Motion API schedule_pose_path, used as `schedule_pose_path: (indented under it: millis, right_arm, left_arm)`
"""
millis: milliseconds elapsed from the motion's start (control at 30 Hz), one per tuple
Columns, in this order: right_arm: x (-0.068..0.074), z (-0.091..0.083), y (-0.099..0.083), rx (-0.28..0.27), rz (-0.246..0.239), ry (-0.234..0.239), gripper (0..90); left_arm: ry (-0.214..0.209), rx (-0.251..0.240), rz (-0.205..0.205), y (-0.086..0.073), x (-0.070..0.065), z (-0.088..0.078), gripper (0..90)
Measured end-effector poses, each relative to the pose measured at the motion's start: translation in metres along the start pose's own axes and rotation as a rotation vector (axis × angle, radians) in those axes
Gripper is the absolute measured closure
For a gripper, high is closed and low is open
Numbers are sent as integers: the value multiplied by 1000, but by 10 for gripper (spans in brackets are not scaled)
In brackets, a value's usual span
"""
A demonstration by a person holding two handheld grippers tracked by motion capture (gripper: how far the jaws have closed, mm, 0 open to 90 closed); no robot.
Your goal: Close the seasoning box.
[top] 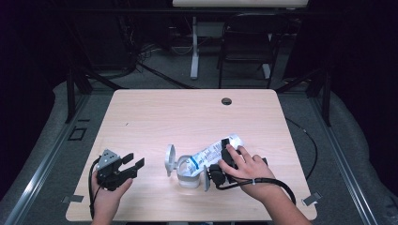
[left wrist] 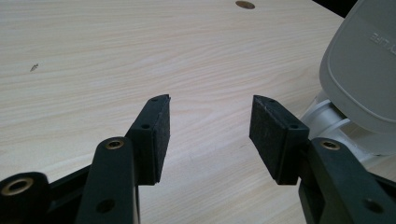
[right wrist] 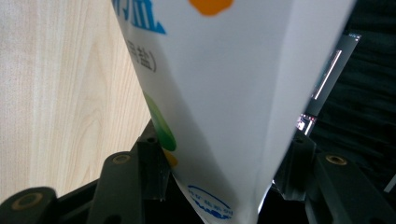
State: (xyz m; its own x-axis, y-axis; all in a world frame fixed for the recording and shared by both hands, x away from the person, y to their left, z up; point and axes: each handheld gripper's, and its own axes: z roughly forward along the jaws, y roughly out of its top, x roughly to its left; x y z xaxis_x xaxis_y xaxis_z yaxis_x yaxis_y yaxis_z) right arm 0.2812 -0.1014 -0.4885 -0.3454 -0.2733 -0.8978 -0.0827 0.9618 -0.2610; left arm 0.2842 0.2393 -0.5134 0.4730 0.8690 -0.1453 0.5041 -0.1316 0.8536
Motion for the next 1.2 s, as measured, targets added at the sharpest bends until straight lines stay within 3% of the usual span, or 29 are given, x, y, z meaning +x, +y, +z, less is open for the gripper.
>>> schedule_pose_path:
  millis: [1200]
  right_arm:
    - [-1,-1,1,3,-15,-7,489]
  left_arm:
    - [0,-2,-3,0,1,0,486]
